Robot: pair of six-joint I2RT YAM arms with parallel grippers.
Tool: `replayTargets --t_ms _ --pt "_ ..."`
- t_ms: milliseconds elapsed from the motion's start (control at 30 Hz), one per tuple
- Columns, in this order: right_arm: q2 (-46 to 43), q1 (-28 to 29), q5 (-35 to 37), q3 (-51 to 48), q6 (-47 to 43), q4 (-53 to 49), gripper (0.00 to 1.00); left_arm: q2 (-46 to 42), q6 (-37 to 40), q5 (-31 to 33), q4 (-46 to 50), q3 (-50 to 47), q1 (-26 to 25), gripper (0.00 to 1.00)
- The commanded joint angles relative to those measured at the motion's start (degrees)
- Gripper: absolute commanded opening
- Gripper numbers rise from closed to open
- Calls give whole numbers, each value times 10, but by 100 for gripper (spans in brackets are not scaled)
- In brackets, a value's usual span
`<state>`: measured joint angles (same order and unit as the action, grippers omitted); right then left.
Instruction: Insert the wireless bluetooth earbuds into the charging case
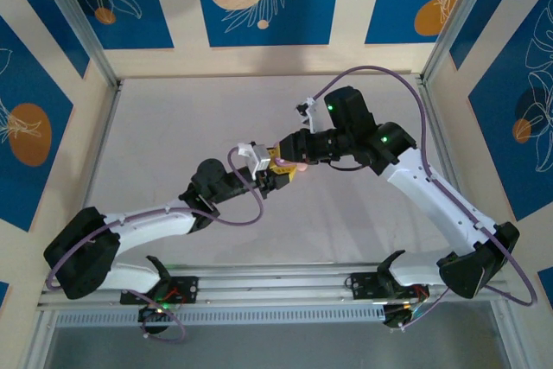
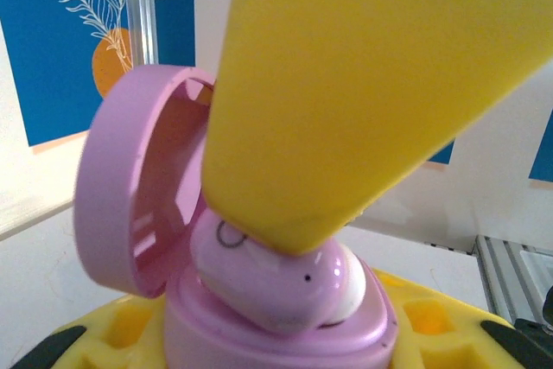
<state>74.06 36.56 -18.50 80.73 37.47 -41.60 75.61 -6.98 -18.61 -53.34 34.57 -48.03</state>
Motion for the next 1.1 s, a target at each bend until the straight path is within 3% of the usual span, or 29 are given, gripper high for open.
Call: replayTargets --t_ms 0,1067 --pt "9 5 19 16 -13 -30 27 -4 3 -2 -40 23 -10 20" --pt "-12 7 44 40 -6 -43 28 -2 3 4 -42 21 -10 20"
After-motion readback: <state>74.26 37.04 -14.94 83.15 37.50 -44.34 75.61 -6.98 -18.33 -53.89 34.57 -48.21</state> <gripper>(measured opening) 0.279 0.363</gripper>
